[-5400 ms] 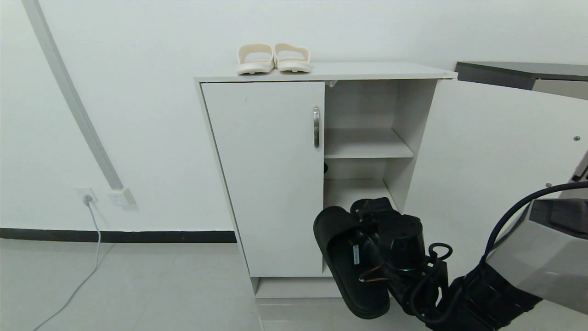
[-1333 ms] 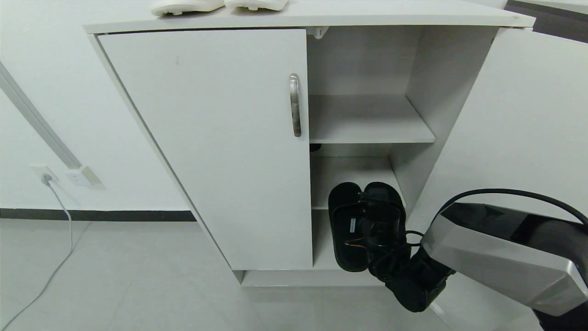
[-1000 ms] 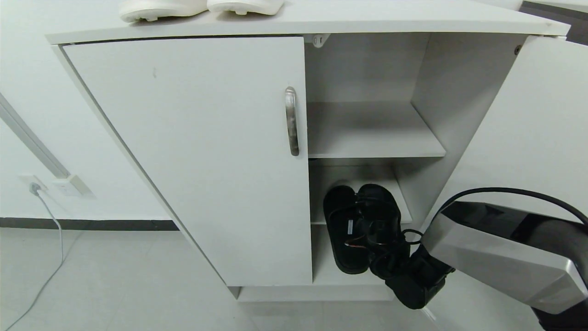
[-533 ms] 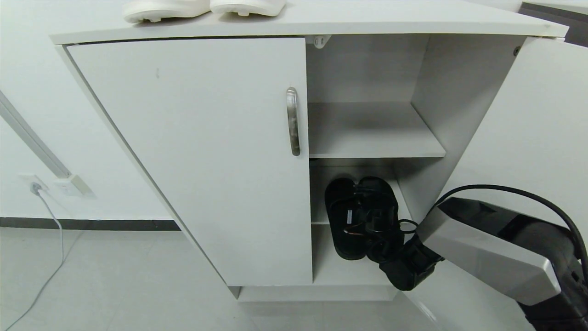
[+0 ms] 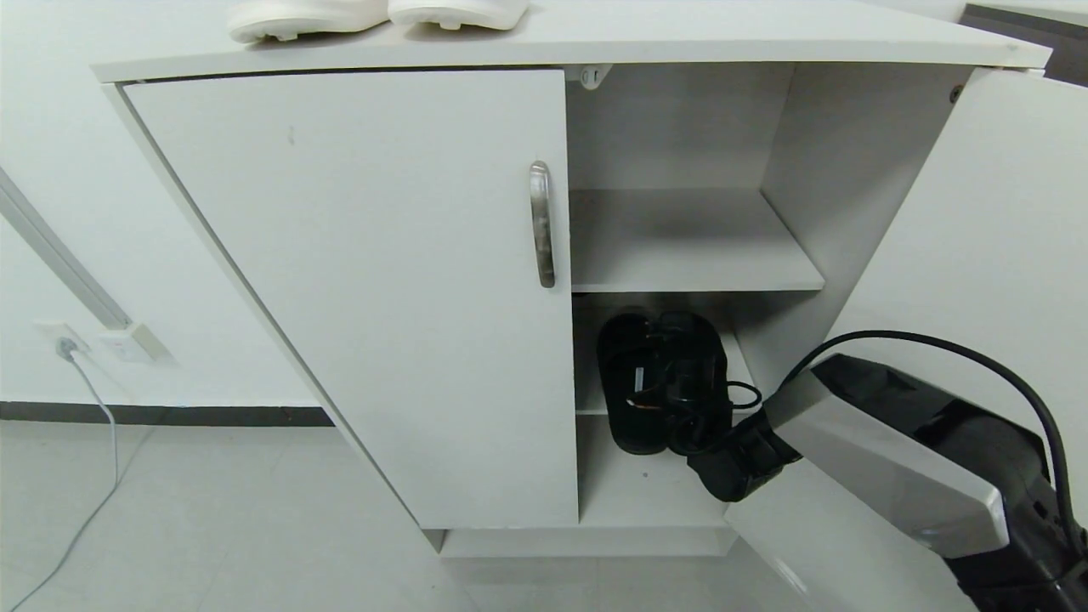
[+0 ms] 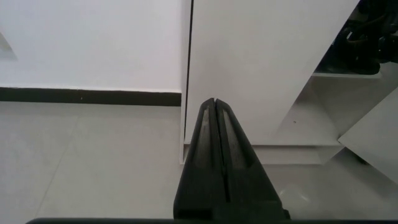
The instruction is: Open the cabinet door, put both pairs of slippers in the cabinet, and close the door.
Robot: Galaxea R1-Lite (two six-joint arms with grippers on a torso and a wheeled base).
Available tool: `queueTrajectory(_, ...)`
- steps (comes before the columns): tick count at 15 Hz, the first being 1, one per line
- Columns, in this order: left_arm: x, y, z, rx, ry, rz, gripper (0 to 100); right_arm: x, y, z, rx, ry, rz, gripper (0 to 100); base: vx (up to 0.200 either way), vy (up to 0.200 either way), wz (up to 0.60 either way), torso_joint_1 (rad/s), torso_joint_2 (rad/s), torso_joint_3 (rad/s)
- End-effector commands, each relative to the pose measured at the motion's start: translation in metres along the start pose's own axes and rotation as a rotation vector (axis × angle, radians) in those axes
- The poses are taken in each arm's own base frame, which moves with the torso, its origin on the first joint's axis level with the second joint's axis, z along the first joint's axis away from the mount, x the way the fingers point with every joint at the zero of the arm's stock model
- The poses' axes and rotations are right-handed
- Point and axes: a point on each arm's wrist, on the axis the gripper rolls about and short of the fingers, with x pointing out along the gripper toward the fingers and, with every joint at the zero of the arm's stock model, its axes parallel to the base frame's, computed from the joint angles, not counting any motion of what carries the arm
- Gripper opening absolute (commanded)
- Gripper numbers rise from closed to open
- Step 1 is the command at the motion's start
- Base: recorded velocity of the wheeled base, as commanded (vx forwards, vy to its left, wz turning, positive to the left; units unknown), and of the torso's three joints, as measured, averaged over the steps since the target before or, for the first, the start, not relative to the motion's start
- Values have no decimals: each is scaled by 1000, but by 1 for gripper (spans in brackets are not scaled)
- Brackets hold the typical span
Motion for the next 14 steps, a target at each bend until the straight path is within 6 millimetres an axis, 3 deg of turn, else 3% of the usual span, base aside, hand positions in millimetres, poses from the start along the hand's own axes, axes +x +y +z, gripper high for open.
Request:
queueTrajectory(1,0,0,0,0,3,0,0,9,0,1,11,-16,-9,0,0,0,0,0,0,0)
queueTrajectory(6,0,0,0,0,2,0,0,18,5,19,18,-29,-12,0,0,0,0,0,0,0)
queueTrajectory(14,0,0,0,0,2,0,0,34,0,15,17,-18,-37,0,0,0,0,0,0,0)
